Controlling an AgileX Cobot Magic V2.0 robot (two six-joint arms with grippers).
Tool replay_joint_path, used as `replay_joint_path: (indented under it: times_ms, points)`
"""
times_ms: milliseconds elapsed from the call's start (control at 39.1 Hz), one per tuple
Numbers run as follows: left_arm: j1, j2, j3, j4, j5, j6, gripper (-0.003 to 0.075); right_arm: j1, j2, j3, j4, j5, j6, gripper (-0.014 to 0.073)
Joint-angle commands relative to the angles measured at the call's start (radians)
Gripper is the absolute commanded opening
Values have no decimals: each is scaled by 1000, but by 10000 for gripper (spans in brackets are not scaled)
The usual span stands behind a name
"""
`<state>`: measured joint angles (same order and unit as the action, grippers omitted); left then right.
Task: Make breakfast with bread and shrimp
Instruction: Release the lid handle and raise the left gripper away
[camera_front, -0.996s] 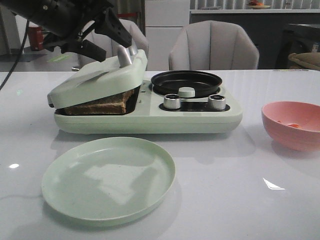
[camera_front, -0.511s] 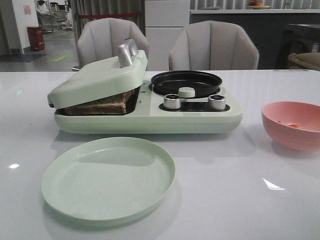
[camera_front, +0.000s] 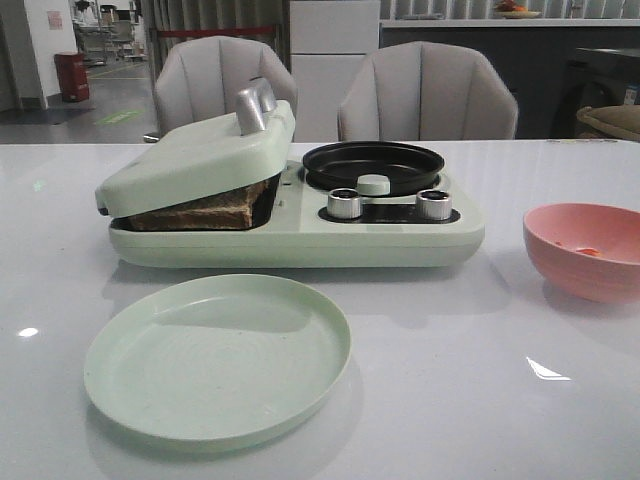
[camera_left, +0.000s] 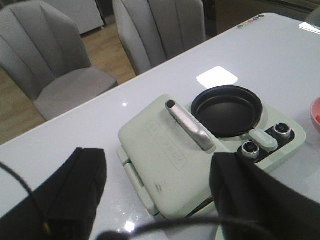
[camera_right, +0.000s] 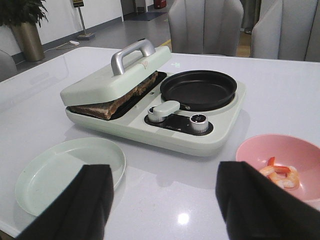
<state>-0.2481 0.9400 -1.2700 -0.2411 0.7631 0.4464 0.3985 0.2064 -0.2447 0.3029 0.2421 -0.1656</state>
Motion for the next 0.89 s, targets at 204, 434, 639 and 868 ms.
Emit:
replay_joint_path:
  times_ms: [204,434,639,868]
  points:
    - [-6,-260,164,95,-51,-71,490,-5,8,-28,6,-75,-4,540]
    - [-6,-460,345,144,-55,-123,490,-5,8,-28,6,-75,-4,540]
    - [-6,-663,530,15,-151,-123,490,-5,8,-28,6,-75,-4,540]
    - [-6,-861,724,5,-185,-123,490,-5,8,-28,6,-77,-4,540]
